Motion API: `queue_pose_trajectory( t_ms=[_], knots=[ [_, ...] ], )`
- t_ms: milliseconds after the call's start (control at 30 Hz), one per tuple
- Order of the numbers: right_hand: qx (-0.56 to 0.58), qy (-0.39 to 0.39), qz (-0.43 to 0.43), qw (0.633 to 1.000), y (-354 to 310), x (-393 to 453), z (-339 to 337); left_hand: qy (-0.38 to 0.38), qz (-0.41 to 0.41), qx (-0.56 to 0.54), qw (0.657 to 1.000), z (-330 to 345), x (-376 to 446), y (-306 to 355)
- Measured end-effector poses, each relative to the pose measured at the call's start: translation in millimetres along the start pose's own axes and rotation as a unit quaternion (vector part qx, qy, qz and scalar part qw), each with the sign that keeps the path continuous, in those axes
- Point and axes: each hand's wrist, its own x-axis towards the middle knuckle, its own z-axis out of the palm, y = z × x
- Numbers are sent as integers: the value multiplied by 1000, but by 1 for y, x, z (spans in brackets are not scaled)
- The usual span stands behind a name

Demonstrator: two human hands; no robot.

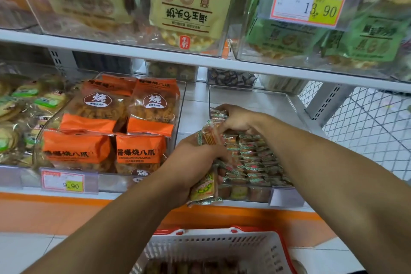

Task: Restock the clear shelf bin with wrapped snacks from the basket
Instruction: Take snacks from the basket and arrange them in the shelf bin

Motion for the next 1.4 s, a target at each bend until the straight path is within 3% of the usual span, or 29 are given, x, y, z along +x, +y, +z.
queue_pose_trajectory(
  t_ms=[167, 367, 567, 867, 967, 1033, 1100, 1167, 1400],
  knots=[
    [64, 59, -33, 996, -2, -4, -11, -4, 2, 10, 1000, 0, -2, 0],
    [-20, 136, -26, 990, -9, 5, -2, -8, 7, 19, 1000, -1, 0, -2],
    [161, 196, 77, 964, -14, 16, 16, -13, 11, 15, 1000, -1, 1, -3],
    [69, 230, 65, 969, -18, -9, 22, -20, 6, 20, 1000, -3, -1, -4],
    [41, 248, -8, 968, -27, -50, 14, -29, -10, 24, 999, 0, -6, -4],
    [124, 184, -79, 972, -35, -95, 11, -33, -12, 26, 999, 2, -10, -5],
    [213, 35, -91, 972, -42, -148, 12, -41, -9, 31, 999, 4, -14, -7],
    [184, -31, -109, 976, -40, -184, 17, -52, 8, 32, 998, 7, -18, -9],
    [360, 56, -114, 924, -14, -207, 14, -46, 65, 42, 996, 22, -27, -20]
  ],
)
